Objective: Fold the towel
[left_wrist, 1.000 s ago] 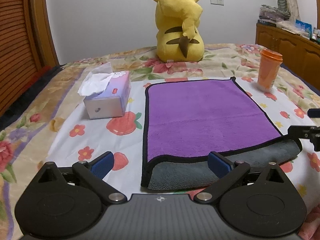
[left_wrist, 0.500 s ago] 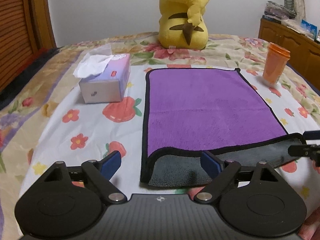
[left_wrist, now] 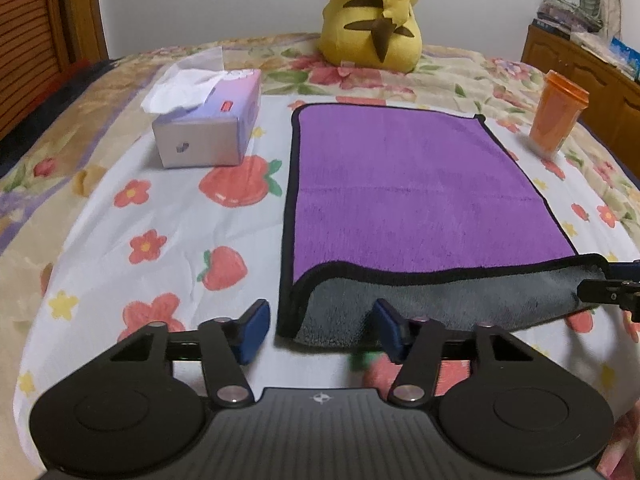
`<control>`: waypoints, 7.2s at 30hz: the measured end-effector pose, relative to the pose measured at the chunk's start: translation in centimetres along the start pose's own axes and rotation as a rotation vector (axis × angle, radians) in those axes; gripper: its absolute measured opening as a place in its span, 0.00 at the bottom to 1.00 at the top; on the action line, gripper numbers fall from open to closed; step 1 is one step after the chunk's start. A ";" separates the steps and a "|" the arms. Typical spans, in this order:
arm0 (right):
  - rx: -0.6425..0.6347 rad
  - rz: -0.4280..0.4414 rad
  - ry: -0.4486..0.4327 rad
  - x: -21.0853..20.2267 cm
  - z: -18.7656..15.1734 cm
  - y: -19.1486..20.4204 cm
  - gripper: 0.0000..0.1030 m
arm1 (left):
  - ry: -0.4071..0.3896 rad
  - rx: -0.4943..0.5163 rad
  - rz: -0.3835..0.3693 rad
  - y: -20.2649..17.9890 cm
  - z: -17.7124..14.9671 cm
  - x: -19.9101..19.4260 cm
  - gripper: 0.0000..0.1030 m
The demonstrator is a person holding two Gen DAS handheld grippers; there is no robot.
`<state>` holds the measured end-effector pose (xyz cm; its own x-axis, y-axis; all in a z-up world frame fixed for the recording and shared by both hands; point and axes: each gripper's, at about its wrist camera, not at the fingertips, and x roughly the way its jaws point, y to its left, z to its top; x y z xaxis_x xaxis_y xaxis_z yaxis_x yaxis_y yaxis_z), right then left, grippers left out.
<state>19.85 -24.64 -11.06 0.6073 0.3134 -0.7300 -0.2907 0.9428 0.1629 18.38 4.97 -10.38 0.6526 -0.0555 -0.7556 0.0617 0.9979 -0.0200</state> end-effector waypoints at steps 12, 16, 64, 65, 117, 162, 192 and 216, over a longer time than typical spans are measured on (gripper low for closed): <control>-0.015 -0.025 0.027 0.2 0.0 -0.3 0.24 | -0.003 0.011 0.014 -0.2 -0.1 -0.1 0.21; -0.034 -0.034 0.027 0.2 0.0 -0.2 0.13 | -0.011 0.023 0.009 -0.2 -0.2 -0.2 0.15; -0.057 0.046 -0.186 -1.9 3.8 -1.3 0.05 | -0.262 0.027 -0.040 -1.2 2.4 -4.8 0.08; -0.058 0.043 -0.188 -1.9 3.8 -1.3 0.05 | -0.263 0.029 -0.039 -1.2 2.5 -4.7 0.08; -0.157 0.032 -0.243 1.8 7.7 -2.8 0.04 | -0.320 0.048 -0.062 -0.5 7.8 -0.6 0.07; -0.203 -0.087 -0.336 12.2 15.1 -5.7 0.04 | -0.372 0.072 0.037 0.1 16.5 12.4 0.07; -0.107 -0.044 -0.301 5.3 10.9 -4.7 0.44 | -0.244 0.082 -0.009 -2.0 10.9 6.1 0.32; -0.111 -0.053 -0.350 -4.9 8.6 -2.1 0.45 | -0.316 0.099 0.006 -2.8 8.8 -5.9 0.53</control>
<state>23.87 -27.17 -2.10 0.8343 0.3026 -0.4608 -0.3188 0.9468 0.0445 21.01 2.19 -0.15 0.8541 -0.0724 -0.5150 0.1198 0.9910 0.0595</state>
